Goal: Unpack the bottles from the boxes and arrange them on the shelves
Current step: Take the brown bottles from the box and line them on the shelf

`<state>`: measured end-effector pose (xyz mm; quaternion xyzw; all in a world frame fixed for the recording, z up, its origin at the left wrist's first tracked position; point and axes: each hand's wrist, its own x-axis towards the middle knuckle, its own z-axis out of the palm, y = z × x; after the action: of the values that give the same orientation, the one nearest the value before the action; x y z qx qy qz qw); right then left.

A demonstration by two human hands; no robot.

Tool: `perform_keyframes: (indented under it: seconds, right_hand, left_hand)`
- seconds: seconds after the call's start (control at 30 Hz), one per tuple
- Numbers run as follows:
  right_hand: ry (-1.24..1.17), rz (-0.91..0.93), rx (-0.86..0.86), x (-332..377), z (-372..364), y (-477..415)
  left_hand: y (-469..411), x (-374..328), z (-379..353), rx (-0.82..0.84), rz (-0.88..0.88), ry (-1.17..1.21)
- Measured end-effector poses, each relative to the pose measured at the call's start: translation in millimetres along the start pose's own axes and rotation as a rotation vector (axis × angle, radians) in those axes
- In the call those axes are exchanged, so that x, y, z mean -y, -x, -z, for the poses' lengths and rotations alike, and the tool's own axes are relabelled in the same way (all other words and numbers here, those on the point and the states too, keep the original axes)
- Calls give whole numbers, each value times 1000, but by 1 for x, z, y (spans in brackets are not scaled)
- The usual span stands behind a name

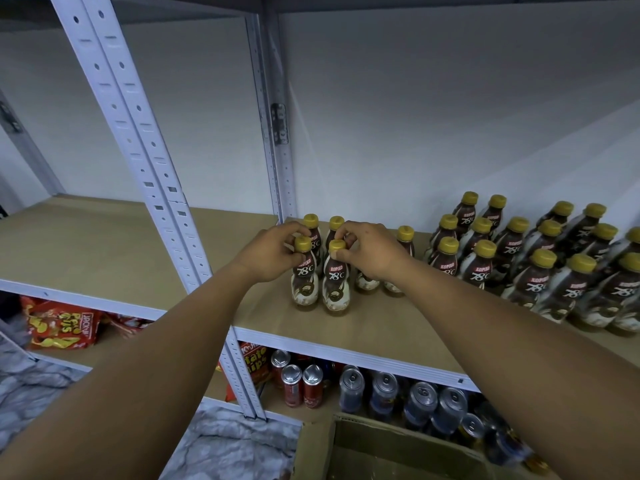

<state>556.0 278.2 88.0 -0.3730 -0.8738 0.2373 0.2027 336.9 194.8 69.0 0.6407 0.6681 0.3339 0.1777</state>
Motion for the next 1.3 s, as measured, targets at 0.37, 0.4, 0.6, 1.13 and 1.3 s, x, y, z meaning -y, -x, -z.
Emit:
perform_keyframes:
  seconds: [0.37, 0.4, 0.6, 1.13, 1.3]
  right_hand:
    - [-21, 14, -4, -2, -3, 1]
    - [-18, 14, -4, -3, -4, 1]
    - [6, 27, -31, -5, -7, 1]
    - [44, 98, -180, -10, -30, 9]
    - [-54, 88, -130, -13, -35, 20]
  left_hand:
    - [7, 7, -12, -84, -13, 36]
    - [8, 6, -13, -88, -14, 37]
    - [10, 5, -13, -95, -10, 46]
    - [12, 9, -13, -54, -40, 73]
    - [17, 11, -15, -38, -41, 81]
